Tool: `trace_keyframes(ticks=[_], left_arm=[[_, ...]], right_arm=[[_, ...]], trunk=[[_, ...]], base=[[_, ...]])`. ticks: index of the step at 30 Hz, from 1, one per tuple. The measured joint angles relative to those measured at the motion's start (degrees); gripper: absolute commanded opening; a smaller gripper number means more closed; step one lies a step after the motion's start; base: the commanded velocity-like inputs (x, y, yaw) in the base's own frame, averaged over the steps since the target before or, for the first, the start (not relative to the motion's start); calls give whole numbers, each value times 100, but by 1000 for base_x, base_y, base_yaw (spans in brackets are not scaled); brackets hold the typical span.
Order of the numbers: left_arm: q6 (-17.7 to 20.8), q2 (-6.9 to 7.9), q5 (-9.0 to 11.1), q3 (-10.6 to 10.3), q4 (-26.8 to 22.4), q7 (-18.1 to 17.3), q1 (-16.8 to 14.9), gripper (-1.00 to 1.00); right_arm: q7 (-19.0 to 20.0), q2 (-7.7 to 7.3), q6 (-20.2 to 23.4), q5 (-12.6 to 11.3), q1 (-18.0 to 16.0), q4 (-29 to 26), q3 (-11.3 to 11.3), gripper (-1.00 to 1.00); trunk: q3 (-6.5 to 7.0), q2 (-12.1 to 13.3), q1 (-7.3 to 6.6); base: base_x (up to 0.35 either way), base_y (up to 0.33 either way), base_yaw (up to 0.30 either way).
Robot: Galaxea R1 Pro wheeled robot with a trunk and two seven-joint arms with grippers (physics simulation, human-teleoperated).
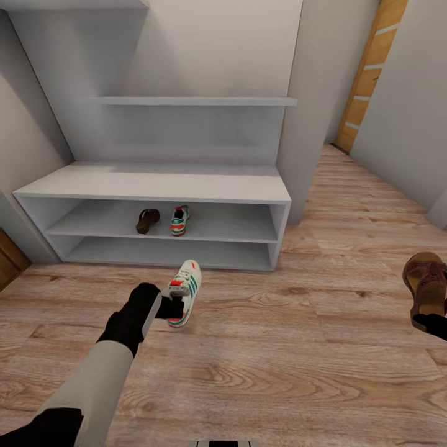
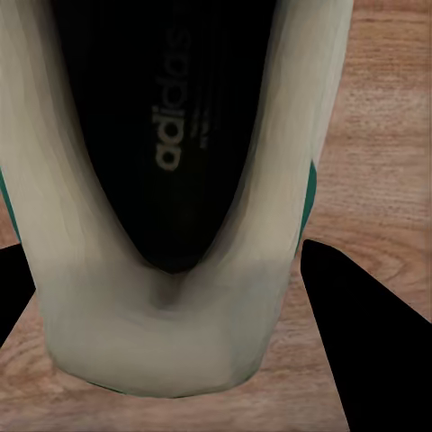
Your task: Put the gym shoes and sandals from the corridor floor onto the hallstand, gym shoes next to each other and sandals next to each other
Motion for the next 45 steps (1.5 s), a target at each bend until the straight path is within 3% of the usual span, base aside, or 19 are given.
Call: trace_keyframes(ticks=[8, 15, 21, 27, 39, 42, 45], left_arm=[[9, -81, 23, -1, 33, -4, -245, -100], [-85, -124, 24, -1, 38, -8, -279, -100], [-443, -122, 39, -1, 69, -10, -281, -100], [-1242, -122, 41, 7, 608, -5, -281, -100], [-1488, -112, 33, 20, 699, -11, -277, -100], [-1493, -108, 33, 58, 699, -7, -277, -100], [-1565, -106, 18, 322, 693, 0, -277, -100]], right_arm=[[0, -9, 0, 7, 0, -2, -8, -100], [0, -9, 0, 7, 0, -3, -8, -100], [0, -9, 0, 7, 0, -2, -6, -100], [0, -8, 0, 8, 0, -2, -7, -100], [0, -8, 0, 7, 0, -2, -9, -100], [-2, -8, 0, 7, 0, -2, -9, -100], [-1, -8, 0, 7, 0, -2, -7, -100]], trunk=[[1, 0, 0], [0, 0, 0], [0, 0, 0], [0, 0, 0], [0, 0, 0], [0, 0, 0], [0, 0, 0]], base=[[0, 0, 0], [0, 0, 0], [0, 0, 0], [0, 0, 0], [0, 0, 0], [0, 0, 0], [0, 0, 0]])
